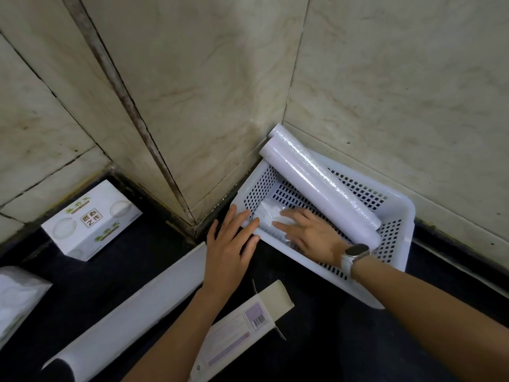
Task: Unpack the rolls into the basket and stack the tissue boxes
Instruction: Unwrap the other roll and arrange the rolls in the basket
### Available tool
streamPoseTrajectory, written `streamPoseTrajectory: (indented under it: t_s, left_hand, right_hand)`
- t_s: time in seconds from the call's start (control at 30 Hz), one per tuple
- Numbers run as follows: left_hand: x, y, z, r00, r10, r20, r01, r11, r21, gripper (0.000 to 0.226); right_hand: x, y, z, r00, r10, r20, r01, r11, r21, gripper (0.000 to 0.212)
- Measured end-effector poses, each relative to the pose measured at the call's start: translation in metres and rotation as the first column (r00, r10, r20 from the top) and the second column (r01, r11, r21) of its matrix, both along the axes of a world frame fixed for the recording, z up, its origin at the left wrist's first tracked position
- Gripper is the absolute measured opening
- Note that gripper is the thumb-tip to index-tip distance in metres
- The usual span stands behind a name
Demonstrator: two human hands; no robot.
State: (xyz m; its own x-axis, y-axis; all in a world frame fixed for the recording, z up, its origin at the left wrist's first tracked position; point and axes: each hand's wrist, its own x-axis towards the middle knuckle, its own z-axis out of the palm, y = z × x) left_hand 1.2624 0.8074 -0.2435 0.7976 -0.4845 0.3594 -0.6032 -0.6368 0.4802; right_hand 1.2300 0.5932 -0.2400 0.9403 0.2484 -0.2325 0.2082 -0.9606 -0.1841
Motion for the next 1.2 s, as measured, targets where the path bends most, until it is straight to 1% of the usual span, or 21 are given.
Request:
streamPoseTrajectory:
  t_s: [0.03,0.1,0.13,0.17,0.2,0.23,0.27,0.3,0.33,0.37,0.43,0.47,0.53,0.6,0.63,0.67,0.77,0.83,0.9,1.07,1.2]
  left_hand:
    - [0.000,0.000,0.000,1.000,-0.003,0.001,0.004,1.000,-0.010,0.034]
    - [-0.001,0.000,0.000,1.000,-0.008,0.007,0.008,1.000,-0.022,0.034]
    - [0.000,0.000,0.000,1.000,-0.008,0.008,0.008,1.000,-0.022,0.034]
    - [0.000,0.000,0.000,1.000,-0.008,0.006,0.008,1.000,-0.021,0.034]
    - [0.000,-0.001,0.000,1.000,-0.007,0.004,0.007,1.000,-0.019,0.034]
    - [0.000,-0.001,0.000,1.000,-0.007,0.003,0.007,1.000,-0.017,0.034]
    - [0.000,-0.001,0.000,1.000,-0.008,0.004,0.008,1.000,-0.016,0.034]
    - [0.000,-0.001,0.000,1.000,-0.009,0.004,0.009,1.000,-0.015,0.034]
    - [-0.001,-0.001,0.000,1.000,-0.010,0.003,0.010,1.000,-0.016,0.034]
    - [-0.001,-0.001,0.001,1.000,-0.007,0.001,0.007,1.000,-0.017,0.034]
    - [-0.002,-0.002,0.002,1.000,0.007,-0.007,-0.007,1.000,-0.019,0.034]
    - [-0.002,-0.002,0.004,1.000,0.017,-0.011,-0.018,1.000,-0.022,0.034]
    - [-0.003,-0.005,0.007,0.999,0.043,-0.031,-0.044,0.999,-0.030,0.034]
    - [-0.005,-0.008,0.010,0.996,0.059,-0.065,-0.062,0.997,-0.036,0.034]
    - [-0.006,-0.009,0.011,0.995,0.063,-0.080,-0.066,0.997,-0.037,0.035]
    - [-0.007,-0.010,0.011,0.994,0.063,-0.092,-0.067,0.997,-0.036,0.036]
    - [-0.010,-0.013,0.010,0.991,0.065,-0.120,-0.070,0.997,-0.041,0.037]
    - [-0.011,-0.015,0.009,0.988,0.073,-0.139,-0.081,0.995,-0.051,0.038]
    - [-0.012,-0.016,0.009,0.986,0.079,-0.148,-0.088,0.995,-0.049,0.038]
    - [-0.010,-0.014,0.007,0.988,0.076,-0.133,-0.077,0.997,-0.005,0.037]
    - [-0.010,-0.013,0.005,0.991,0.080,-0.109,-0.074,0.995,0.065,0.040]
  right_hand:
    - [-0.004,-0.001,0.001,0.999,-0.033,0.010,0.032,0.994,0.109,0.050]
    - [-0.011,-0.002,0.004,0.994,-0.105,-0.037,0.112,0.949,0.293,0.046]
    - [-0.013,-0.003,0.005,0.994,-0.088,-0.060,0.103,0.939,0.328,0.046]
    - [-0.013,-0.005,0.006,0.997,-0.029,-0.075,0.051,0.949,0.311,0.046]
    - [-0.013,-0.007,0.007,0.993,0.063,-0.098,-0.038,0.970,0.240,0.048]
    - [-0.012,-0.011,0.008,0.977,0.164,-0.135,-0.147,0.981,0.123,0.051]
    - [-0.010,-0.014,0.010,0.955,0.238,-0.179,-0.243,0.970,-0.004,0.055]
    - [-0.008,-0.017,0.012,0.940,0.276,-0.203,-0.301,0.947,-0.108,0.059]
    - [-0.007,-0.018,0.014,0.936,0.287,-0.202,-0.322,0.931,-0.171,0.061]
    - [-0.006,-0.018,0.016,0.941,0.285,-0.183,-0.319,0.927,-0.197,0.061]
    - [-0.009,-0.015,0.021,0.961,0.251,-0.119,-0.268,0.950,-0.159,0.055]
    - [-0.011,-0.013,0.025,0.973,0.223,-0.067,-0.228,0.969,-0.099,0.052]
    - [-0.018,-0.010,0.034,0.982,0.154,0.110,-0.161,0.986,0.053,0.045]
    - [-0.024,-0.012,0.041,0.941,-0.004,0.338,-0.060,0.982,0.180,0.037]
    - [-0.025,-0.017,0.044,0.908,-0.117,0.401,0.025,0.973,0.228,0.036]
    - [-0.023,-0.022,0.047,0.875,-0.237,0.422,0.129,0.955,0.269,0.035]
    - [-0.008,-0.047,0.051,0.773,-0.522,0.360,0.433,0.849,0.302,0.028]
    - [0.005,-0.061,0.052,0.732,-0.622,0.279,0.567,0.783,0.256,0.026]
    - [0.017,-0.068,0.051,0.745,-0.619,0.248,0.590,0.785,0.187,0.025]
    - [0.033,-0.072,0.053,0.802,-0.570,0.176,0.570,0.819,0.057,0.025]
    - [0.041,-0.072,0.056,0.837,-0.544,0.053,0.546,0.837,-0.044,0.023]
